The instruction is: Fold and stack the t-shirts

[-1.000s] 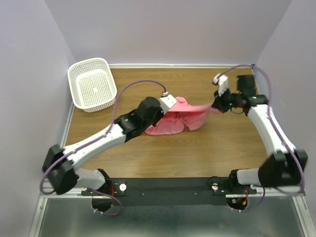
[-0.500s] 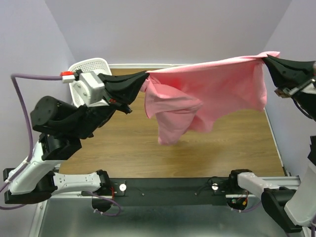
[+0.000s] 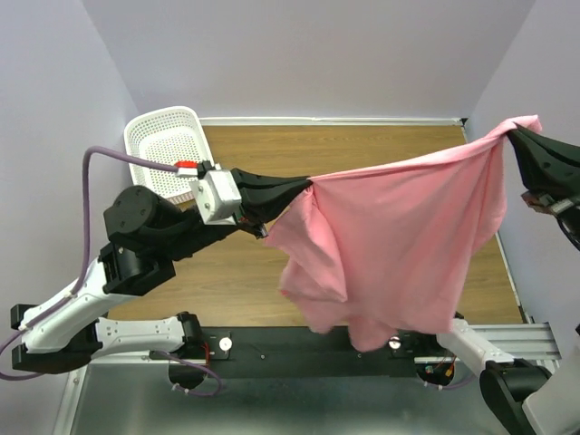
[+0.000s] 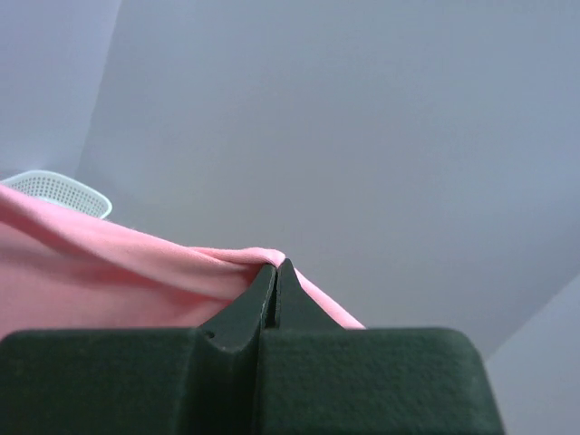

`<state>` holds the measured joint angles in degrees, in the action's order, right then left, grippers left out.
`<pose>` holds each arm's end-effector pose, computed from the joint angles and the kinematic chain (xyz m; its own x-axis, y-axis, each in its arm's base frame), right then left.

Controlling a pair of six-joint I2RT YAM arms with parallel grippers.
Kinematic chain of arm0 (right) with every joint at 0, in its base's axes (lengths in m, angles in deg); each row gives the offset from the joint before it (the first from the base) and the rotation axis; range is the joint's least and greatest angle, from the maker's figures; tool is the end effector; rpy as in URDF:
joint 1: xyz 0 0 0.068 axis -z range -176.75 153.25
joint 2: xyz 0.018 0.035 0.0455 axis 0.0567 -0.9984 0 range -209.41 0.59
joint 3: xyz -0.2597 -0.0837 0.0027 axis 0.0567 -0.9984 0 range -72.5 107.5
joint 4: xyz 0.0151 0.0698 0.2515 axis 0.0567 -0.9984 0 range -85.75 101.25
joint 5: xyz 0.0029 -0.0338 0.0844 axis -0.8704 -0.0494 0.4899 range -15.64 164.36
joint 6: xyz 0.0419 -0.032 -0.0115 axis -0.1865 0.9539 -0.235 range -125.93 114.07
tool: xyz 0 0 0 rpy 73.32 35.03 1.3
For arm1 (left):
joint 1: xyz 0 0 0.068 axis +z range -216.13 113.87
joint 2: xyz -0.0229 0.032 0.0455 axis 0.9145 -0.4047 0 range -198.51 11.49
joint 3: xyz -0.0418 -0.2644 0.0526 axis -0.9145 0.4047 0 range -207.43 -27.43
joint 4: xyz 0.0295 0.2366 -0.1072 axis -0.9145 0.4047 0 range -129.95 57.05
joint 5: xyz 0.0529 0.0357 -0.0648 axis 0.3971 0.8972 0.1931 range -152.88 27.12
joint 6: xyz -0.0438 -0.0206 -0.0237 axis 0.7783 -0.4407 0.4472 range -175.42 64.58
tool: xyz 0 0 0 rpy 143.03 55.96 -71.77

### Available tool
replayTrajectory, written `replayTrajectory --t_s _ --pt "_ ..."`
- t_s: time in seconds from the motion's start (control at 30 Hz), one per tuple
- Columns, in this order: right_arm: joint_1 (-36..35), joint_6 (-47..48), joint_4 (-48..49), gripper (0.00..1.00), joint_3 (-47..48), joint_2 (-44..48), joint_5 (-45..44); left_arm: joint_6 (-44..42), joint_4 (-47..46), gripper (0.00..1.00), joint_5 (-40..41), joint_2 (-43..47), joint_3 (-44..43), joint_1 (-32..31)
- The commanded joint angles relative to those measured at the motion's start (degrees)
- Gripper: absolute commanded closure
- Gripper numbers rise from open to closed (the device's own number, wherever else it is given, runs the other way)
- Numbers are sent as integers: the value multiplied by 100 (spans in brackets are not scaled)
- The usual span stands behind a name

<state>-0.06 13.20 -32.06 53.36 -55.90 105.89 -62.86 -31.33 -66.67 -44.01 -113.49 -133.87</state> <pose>-0.0029 0.0185 0.6299 0.5843 -0.2460 -0.7734 -0.3458 0.7866 -0.5115 0.0556 -0.1420 0.5483 0.2629 -0.3013 -0.9166 0.9204 0.3634 0.1446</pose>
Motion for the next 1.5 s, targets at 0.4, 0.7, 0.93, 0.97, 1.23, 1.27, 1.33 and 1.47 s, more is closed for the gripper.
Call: replayTrajectory --t_s 0.4,0.7,0.93,0.97,1.23,1.27,1.33,1.47 --pt "50 204 3451 99 -5267 -2240 -2553 1437 -851 56 227 -4800 17 3855" --pt "305 46 3900 57 -5106 -3590 -3303 1299 512 18 1803 -6062 -2990 3901" --pt "305 1050 1777 22 -6090 -3078 956 1893 -774 19 925 -3822 857 3970" --pt "296 1005 1652 22 -6117 -3140 1091 2061 -792 19 872 -3688 1107 3988" --pt "129 1058 1334 23 -6618 -3307 539 2957 -1538 20 230 -2053 3471 4015" --pt "129 988 1377 23 -6636 -3342 208 3133 -1722 20 256 -1974 3908 4015" --pt "129 856 1474 23 -6715 -3386 -206 3546 -2249 20 195 -2069 4228 4085" --pt "208 241 2046 22 -6865 -3465 -1148 4137 -2646 21 37 -3087 4125 4147"
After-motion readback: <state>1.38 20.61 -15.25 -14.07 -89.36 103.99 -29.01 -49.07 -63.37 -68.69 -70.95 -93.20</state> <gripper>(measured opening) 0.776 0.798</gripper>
